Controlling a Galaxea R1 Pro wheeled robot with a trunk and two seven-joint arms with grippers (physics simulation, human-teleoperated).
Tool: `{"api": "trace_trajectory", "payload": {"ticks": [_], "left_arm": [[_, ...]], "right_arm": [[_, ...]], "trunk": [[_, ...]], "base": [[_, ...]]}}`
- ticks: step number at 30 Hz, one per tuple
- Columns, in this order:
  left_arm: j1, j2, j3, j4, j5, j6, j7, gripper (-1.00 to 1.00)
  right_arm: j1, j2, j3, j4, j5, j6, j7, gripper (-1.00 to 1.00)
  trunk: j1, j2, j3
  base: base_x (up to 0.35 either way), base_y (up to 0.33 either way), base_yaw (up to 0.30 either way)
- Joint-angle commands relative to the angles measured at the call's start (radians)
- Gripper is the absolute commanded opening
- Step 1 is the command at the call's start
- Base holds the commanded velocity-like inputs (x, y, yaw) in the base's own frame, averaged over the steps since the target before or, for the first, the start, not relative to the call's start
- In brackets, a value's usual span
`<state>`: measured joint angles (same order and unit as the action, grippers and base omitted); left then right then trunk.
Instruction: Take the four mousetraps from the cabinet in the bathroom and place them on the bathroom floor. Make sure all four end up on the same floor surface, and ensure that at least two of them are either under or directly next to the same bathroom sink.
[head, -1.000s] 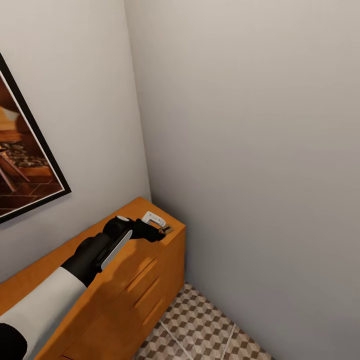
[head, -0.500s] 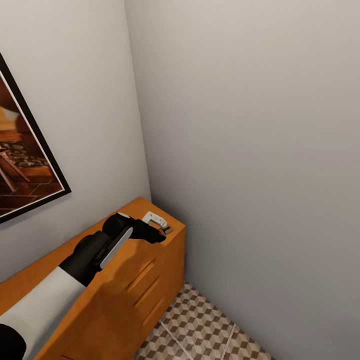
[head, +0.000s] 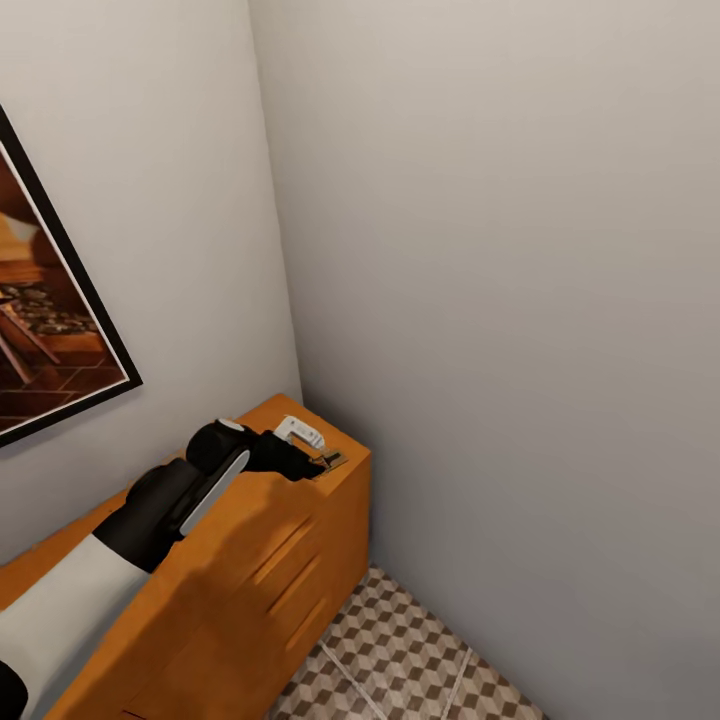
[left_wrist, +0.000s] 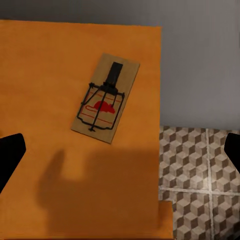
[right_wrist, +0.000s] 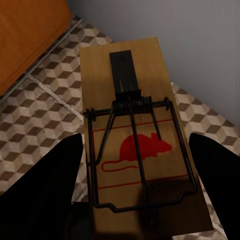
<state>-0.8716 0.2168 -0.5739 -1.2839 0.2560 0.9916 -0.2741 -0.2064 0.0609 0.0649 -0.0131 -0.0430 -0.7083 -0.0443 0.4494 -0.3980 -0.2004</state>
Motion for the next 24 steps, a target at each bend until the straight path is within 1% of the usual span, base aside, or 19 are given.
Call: {"api": "trace_trajectory", "payload": {"ticks": [1, 5, 8, 18, 24], "left_arm": [[-0.001, 0.012, -0.001, -0.011, -0.001, 0.003, -0.006, 1.00], [-0.001, 0.031, -0.002, -0.024, -0.001, 0.004, -0.010, 1.00], [-0.001, 0.035, -0.003, -0.025, -0.001, 0.004, -0.011, 1.00], [-0.001, 0.038, -0.009, -0.022, -0.001, 0.004, -0.012, 1.00], [-0.001, 0.038, -0.018, -0.022, -0.001, 0.004, -0.012, 1.00]], "right_arm": [[-0.001, 0.000, 0.007, 0.001, -0.004, -0.003, -0.004, -1.00], [-0.001, 0.000, 0.007, 0.001, -0.004, -0.003, -0.004, -1.00], [-0.001, 0.000, 0.007, 0.001, -0.004, -0.003, -0.004, -1.00], [-0.001, 0.000, 0.007, 0.001, -0.005, -0.003, -0.004, -1.00], [-0.001, 0.000, 0.007, 0.001, -0.004, -0.003, -0.004, -1.00]], "trunk": [[0.001, -0.002, -0.002], [0.001, -0.002, -0.002], [0.001, -0.002, -0.002], [0.001, -0.002, -0.002], [0.001, -0.002, -0.002]], "base": [[0.000, 0.000, 0.000], [0.000, 0.000, 0.000], [0.000, 0.000, 0.000], [0.000, 0.000, 0.000], [0.016, -0.030, 0.000]]}}
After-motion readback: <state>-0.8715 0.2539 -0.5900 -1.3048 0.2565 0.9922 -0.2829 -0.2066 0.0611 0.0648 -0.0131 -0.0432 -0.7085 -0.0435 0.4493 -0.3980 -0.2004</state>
